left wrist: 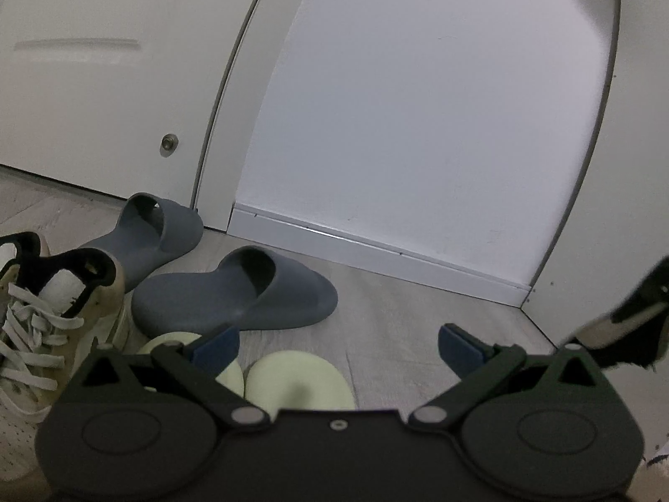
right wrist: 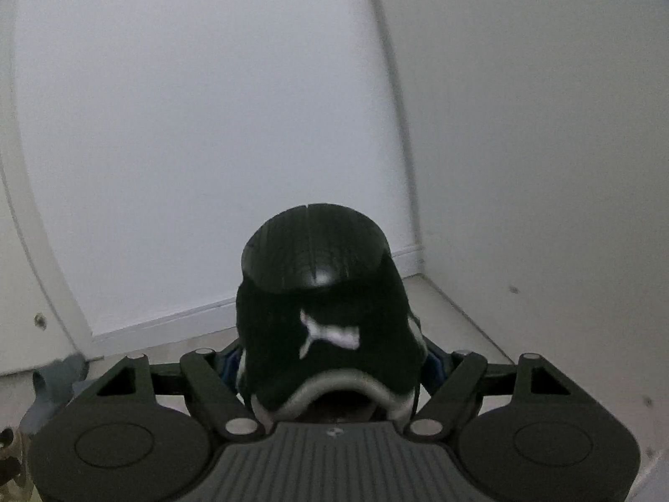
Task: Organize scattered shoes
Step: 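Carry the Puma sneaker with the right tool and lower it beside its pair, then open the right tool and release the Puma sneaker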
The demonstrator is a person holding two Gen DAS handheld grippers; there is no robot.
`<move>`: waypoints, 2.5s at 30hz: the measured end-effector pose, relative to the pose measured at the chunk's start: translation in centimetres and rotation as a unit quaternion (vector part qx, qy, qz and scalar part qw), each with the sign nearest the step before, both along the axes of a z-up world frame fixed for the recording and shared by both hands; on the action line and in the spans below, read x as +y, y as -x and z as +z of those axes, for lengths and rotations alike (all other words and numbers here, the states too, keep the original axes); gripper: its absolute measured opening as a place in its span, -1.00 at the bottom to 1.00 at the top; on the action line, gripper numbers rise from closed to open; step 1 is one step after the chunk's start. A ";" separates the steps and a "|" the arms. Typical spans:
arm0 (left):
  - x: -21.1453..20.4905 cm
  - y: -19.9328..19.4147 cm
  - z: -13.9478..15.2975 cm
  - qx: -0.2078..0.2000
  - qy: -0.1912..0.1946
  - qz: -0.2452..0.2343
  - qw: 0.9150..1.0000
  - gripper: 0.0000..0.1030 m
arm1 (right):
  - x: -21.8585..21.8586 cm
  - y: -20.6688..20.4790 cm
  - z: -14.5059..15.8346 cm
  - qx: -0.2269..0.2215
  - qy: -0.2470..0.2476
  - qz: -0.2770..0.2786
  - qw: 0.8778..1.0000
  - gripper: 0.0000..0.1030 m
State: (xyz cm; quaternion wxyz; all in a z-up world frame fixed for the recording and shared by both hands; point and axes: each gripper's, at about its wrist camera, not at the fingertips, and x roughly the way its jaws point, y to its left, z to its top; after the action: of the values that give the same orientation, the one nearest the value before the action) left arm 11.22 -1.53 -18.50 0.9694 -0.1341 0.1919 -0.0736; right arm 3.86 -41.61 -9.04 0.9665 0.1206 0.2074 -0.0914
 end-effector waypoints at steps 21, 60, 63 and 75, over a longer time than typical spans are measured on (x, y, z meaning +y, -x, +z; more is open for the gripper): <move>0.0 0.0 -0.2 0.009 0.007 -0.008 1.000 0.99 | -1.9 -0.8 -3.7 0.118 -0.013 0.002 0.993 0.48; 0.0 -1.6 -1.3 0.037 0.017 -0.006 0.999 0.99 | 7.4 -15.2 -14.8 0.232 -0.003 0.043 0.972 0.47; 0.2 -1.4 -1.2 0.034 0.022 -0.006 0.999 0.99 | 9.9 -15.7 -14.6 0.237 -0.008 0.057 0.970 0.47; 1.3 -1.2 -0.7 0.031 0.046 -0.004 0.998 0.99 | 12.2 -17.3 -14.0 0.237 -0.027 0.108 0.965 0.47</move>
State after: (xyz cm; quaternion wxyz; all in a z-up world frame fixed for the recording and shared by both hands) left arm 12.38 -0.23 -19.20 0.9555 -0.1795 0.2190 -0.0822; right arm 21.12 -29.40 -23.07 0.8904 0.0982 0.4445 -0.0069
